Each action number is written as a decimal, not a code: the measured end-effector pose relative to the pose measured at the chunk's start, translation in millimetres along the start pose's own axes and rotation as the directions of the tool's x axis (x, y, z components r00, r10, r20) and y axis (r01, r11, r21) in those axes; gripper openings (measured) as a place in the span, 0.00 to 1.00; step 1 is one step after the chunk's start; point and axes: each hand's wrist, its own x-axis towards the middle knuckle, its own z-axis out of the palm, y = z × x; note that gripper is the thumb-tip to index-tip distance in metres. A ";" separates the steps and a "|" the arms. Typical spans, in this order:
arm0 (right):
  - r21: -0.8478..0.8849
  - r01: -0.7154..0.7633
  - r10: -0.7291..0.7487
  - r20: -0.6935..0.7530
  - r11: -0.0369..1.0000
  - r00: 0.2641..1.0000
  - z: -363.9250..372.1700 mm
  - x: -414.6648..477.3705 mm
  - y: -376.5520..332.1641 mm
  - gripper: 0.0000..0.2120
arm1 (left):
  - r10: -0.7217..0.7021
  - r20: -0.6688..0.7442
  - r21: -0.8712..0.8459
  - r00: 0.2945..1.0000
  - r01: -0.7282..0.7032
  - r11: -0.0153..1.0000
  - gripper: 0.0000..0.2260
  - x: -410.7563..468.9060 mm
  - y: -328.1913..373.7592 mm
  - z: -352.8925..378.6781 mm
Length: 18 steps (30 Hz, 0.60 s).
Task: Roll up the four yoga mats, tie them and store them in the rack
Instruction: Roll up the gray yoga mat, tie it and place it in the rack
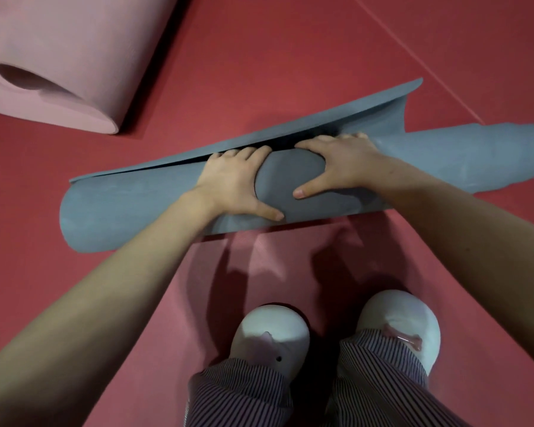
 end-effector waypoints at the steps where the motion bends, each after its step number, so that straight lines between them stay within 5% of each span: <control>1: -0.001 -0.005 0.005 0.018 1.000 1.000 -4.6 1.3 0.0 0.44 | 0.006 0.002 -0.016 1.000 -0.006 1.000 0.51 2.5 -1.3 -1.1; 8: -0.003 0.059 -0.059 0.022 0.998 0.998 -7.0 -5.9 -3.9 0.43 | 0.026 -0.019 0.026 0.999 -0.026 0.999 0.46 -11.5 8.3 4.8; 14: 0.190 0.010 -0.042 0.163 0.982 0.986 -3.9 -6.0 -3.7 0.37 | -0.001 0.110 -0.119 0.994 0.014 0.993 0.39 -8.3 3.8 -1.6; 18: 0.114 0.101 -0.109 0.064 0.988 0.992 -5.6 -10.2 -7.7 0.42 | 0.001 0.234 -0.198 0.972 0.046 0.979 0.42 8.9 -9.1 -14.3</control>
